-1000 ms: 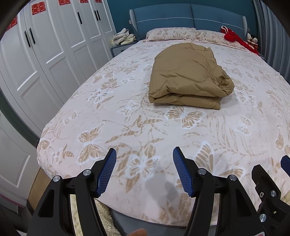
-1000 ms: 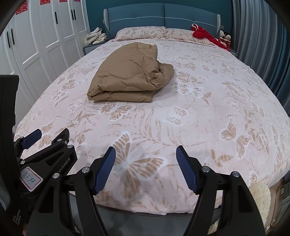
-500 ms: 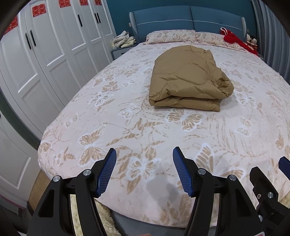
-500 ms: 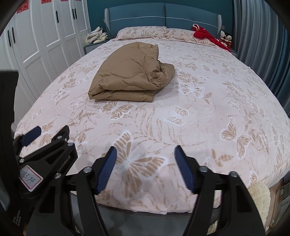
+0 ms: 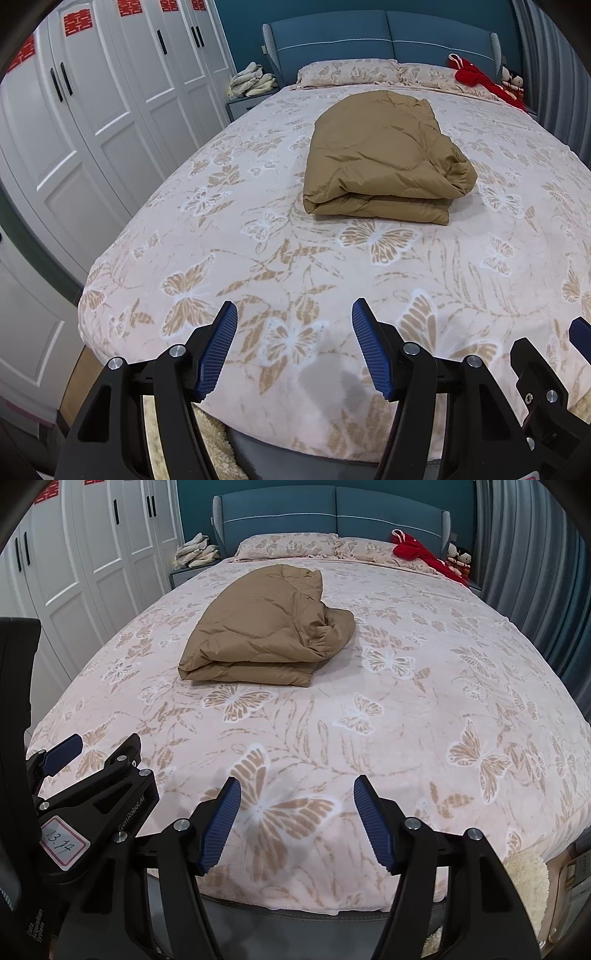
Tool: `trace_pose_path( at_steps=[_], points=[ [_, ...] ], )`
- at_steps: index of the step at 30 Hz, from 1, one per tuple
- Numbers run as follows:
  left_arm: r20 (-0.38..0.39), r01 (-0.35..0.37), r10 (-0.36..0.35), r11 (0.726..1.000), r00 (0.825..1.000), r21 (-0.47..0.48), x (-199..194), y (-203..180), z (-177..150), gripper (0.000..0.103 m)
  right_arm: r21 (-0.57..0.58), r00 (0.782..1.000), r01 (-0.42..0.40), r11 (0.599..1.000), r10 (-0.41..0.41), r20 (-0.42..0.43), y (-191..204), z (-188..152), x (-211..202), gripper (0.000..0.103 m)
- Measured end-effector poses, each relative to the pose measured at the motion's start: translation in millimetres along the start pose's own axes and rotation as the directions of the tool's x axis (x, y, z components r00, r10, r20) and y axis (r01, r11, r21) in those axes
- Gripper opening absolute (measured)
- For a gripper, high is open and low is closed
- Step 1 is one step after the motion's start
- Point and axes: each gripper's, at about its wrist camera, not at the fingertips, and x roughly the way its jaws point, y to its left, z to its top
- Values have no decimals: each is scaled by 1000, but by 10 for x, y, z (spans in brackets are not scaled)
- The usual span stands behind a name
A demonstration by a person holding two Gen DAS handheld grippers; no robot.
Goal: Fold large clothes
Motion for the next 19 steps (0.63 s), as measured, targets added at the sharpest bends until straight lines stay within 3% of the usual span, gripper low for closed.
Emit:
trace_pose_path(
  at_steps=[19],
  points=[
    [-31,36,-37,999,999,-27,74,6,-38,61,-2,1000,1,1000,-1,1,19,9,-4,62]
  ],
)
